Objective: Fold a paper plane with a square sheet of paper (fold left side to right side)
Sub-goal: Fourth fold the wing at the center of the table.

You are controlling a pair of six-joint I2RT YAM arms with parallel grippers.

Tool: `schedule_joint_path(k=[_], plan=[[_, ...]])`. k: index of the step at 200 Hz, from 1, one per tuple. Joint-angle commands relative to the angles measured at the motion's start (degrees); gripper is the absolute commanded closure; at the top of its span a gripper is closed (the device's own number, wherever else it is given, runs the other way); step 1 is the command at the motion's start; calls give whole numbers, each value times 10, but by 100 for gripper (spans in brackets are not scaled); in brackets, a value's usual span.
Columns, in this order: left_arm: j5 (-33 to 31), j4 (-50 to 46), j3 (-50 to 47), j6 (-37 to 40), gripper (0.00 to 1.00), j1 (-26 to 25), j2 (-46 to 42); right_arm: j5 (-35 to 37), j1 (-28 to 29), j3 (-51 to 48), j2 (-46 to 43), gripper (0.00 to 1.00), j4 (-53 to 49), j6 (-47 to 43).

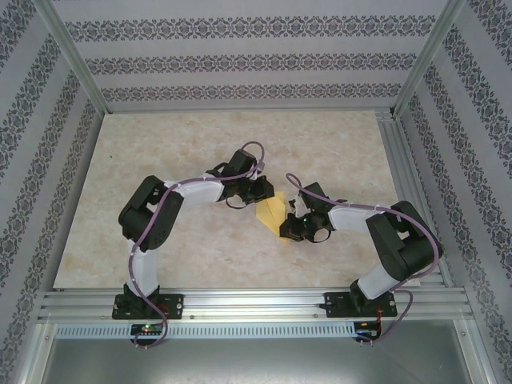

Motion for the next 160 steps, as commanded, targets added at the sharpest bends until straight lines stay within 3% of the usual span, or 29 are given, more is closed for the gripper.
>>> schedule_joint_path(k=[1,62,160], plan=[[3,-2,-26,1,85,-21,-23,100,12,-31,44,93,-74,-1],[15,59,-48,-46,86,-69,12,100,13,-26,54,93,-74,-3],[-26,27,-28,-9,87,-55,61,103,14,-25,57,93,-79,-6]])
